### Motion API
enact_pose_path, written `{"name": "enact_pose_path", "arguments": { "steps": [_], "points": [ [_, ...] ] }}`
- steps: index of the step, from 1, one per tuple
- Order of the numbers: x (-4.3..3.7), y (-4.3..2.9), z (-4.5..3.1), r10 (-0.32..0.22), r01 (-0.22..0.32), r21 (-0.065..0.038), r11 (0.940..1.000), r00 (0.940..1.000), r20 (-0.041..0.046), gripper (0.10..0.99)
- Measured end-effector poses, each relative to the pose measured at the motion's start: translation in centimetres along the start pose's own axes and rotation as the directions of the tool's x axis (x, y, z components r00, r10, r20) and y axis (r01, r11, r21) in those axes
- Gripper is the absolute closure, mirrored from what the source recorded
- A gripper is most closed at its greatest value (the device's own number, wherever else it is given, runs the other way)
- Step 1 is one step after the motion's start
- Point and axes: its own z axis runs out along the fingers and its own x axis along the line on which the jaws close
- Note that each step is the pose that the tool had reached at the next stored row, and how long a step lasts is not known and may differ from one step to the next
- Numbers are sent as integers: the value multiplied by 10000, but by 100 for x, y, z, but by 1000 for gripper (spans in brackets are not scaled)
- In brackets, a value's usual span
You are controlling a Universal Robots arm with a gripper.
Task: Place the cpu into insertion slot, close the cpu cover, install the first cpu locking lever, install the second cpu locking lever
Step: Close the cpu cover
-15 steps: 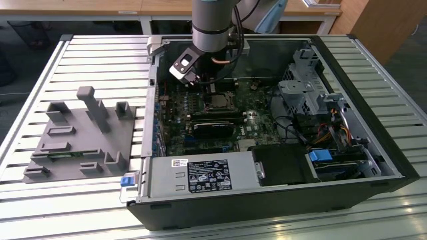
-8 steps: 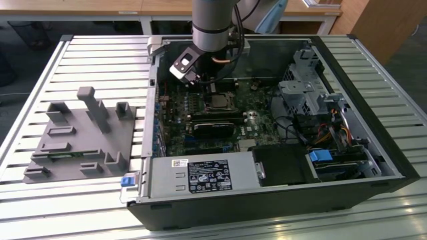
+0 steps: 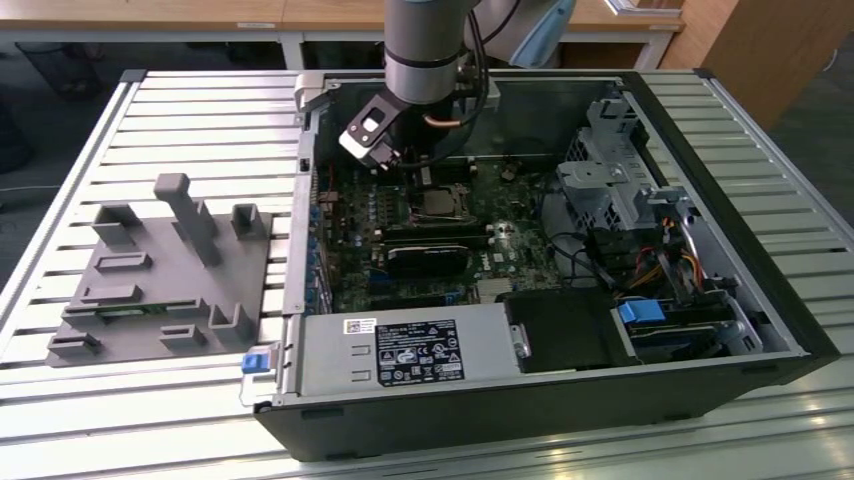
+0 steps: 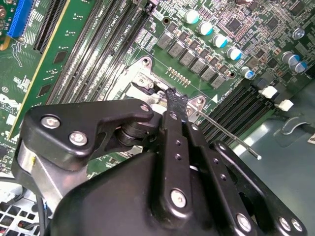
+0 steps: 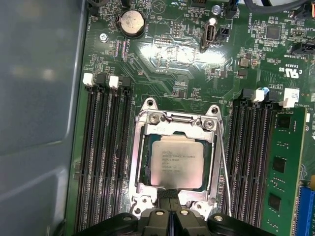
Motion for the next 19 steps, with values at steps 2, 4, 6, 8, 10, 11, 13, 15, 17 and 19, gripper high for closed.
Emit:
{"name": "enact_pose_path", "arguments": {
  "steps": [2, 4, 6, 8, 10, 11, 13, 15, 17, 19],
  "points": [
    [0, 0, 4, 0, 0, -1, 10000, 10000, -1, 980],
    [0, 0, 8, 0, 0, -1, 10000, 10000, -1, 980],
    [0, 0, 10, 1, -1, -1, 10000, 10000, -1, 980],
    [0, 0, 10, 1, -1, -3, 10000, 10000, -3, 980],
    [1, 0, 5, 1, -1, -2, 10000, 10000, -2, 980],
    [0, 0, 2, 0, 0, -2, 10000, 10000, -2, 980],
    [0, 0, -3, 0, 0, -2, 10000, 10000, -2, 980],
    [1, 0, -8, 1, -1, -2, 10000, 10000, -2, 980],
    [0, 0, -13, 0, 0, -1, 10000, 10000, -2, 980],
    [0, 0, -21, 1, -1, -1, 10000, 10000, -1, 980]
  ]
}}
